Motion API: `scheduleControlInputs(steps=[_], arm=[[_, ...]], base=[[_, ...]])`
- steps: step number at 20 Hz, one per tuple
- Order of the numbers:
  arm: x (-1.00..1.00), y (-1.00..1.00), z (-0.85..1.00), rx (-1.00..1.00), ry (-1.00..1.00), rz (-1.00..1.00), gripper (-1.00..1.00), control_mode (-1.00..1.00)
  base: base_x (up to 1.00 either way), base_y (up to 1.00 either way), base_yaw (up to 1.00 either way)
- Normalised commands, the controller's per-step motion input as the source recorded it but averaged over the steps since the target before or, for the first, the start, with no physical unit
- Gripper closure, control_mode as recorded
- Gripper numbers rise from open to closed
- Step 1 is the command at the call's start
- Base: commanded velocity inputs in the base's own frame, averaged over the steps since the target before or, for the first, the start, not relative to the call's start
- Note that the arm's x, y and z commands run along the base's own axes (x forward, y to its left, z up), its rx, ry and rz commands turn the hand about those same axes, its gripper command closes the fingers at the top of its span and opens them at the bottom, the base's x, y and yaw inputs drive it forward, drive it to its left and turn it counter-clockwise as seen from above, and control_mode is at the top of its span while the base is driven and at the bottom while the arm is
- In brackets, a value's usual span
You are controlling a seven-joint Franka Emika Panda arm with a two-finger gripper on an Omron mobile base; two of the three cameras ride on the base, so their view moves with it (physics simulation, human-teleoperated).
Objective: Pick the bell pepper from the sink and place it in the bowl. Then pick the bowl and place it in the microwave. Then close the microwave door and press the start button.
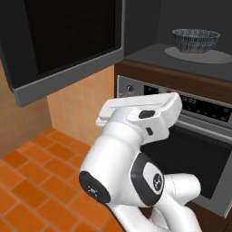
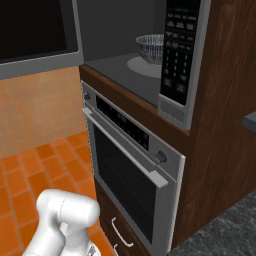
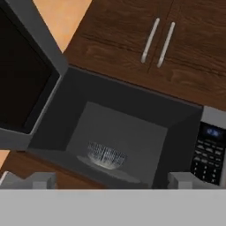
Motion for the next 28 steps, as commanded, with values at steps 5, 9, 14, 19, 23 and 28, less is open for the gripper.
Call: scheduleControlInputs(steps=[5, 9, 14, 19, 23, 28], arm=[[0.01, 1.00, -0.19, -0.33, 0.04, 0.00, -1.00, -1.00], [0.07, 1.00, -0.04, -0.31, 0.09, 0.00, -1.00, -1.00], [0.12, 0.90, -0.12, -0.17, 0.11, 0.00, -1.00, -1.00], [0.19, 0.90, -0.32, -0.19, 0.19, 0.00, -1.00, -1.00], [0.31, 0.95, -0.41, -0.23, 0.15, 0.01, -1.00, -1.00], [0.48, 0.79, -0.46, -0.25, 0.16, 0.01, -1.00, -1.00]], base=[[0.00, 0.00, 0.00], [0.00, 0.00, 0.00], [0.00, 0.00, 0.00], [0.00, 0.00, 0.00], [0.00, 0.00, 0.00], [0.00, 0.00, 0.00]])
